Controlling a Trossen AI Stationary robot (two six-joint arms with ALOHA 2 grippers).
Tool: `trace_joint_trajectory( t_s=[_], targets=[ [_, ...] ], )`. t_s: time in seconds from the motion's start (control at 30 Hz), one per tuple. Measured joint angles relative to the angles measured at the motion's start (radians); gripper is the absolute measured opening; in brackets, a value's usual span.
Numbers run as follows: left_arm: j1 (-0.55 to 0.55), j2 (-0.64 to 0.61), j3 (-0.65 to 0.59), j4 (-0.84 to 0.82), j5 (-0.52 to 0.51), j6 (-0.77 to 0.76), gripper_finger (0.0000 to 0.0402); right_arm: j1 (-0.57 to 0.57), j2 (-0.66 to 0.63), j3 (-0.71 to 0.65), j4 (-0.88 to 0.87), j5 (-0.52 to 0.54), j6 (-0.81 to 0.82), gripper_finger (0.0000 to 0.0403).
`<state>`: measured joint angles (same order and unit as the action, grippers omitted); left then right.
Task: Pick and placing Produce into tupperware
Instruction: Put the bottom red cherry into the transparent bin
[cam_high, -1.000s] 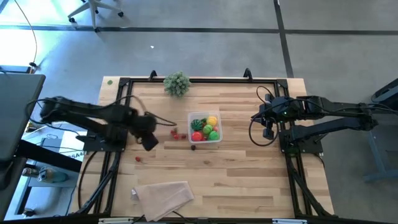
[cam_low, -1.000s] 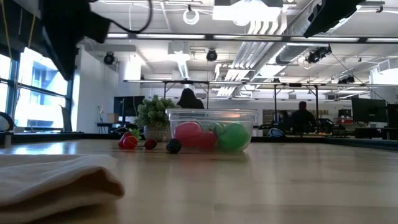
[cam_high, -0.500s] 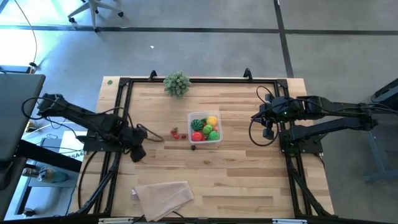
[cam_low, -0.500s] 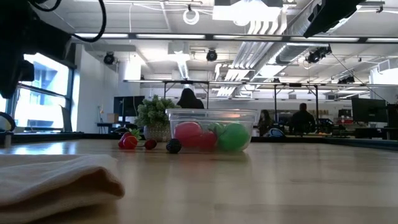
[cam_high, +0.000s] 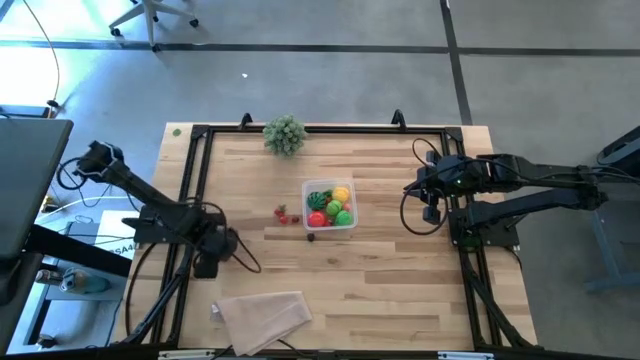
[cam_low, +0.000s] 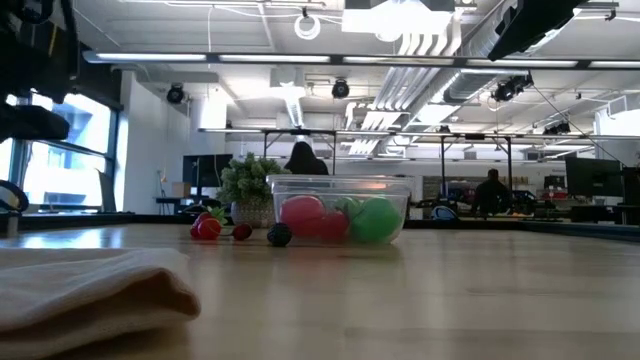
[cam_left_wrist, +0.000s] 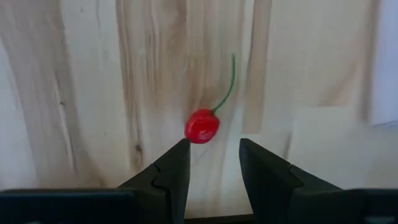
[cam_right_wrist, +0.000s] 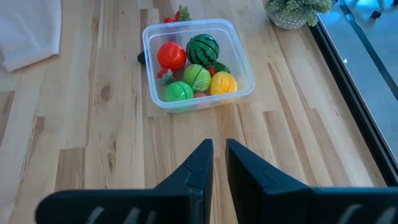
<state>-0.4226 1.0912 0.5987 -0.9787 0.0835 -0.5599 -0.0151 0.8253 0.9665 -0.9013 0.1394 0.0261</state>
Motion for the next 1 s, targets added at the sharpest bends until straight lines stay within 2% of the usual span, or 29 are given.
trace_joint_trajectory(
  t_s=[0.47,0.73,0.83,1.0],
  targets=[
    [-0.003,0.217,0.000,0.007,-0.051,0.040,0.0129,0.000,0.000,0.000,0.000,0.000,0.000,0.0034],
    [-0.003,0.223,0.000,0.041,-0.048,0.040,0.0129,0.000,0.000,0.000,0.000,0.000,0.000,0.0034],
    [-0.003,0.223,0.000,0.072,-0.018,0.039,0.0129,0.000,0.000,0.000,0.000,0.000,0.000,0.0034],
    [-0.003,0.223,0.000,0.102,0.027,-0.080,0.0129,0.000,0.000,0.000,0.000,0.000,0.000,0.0034]
  ],
)
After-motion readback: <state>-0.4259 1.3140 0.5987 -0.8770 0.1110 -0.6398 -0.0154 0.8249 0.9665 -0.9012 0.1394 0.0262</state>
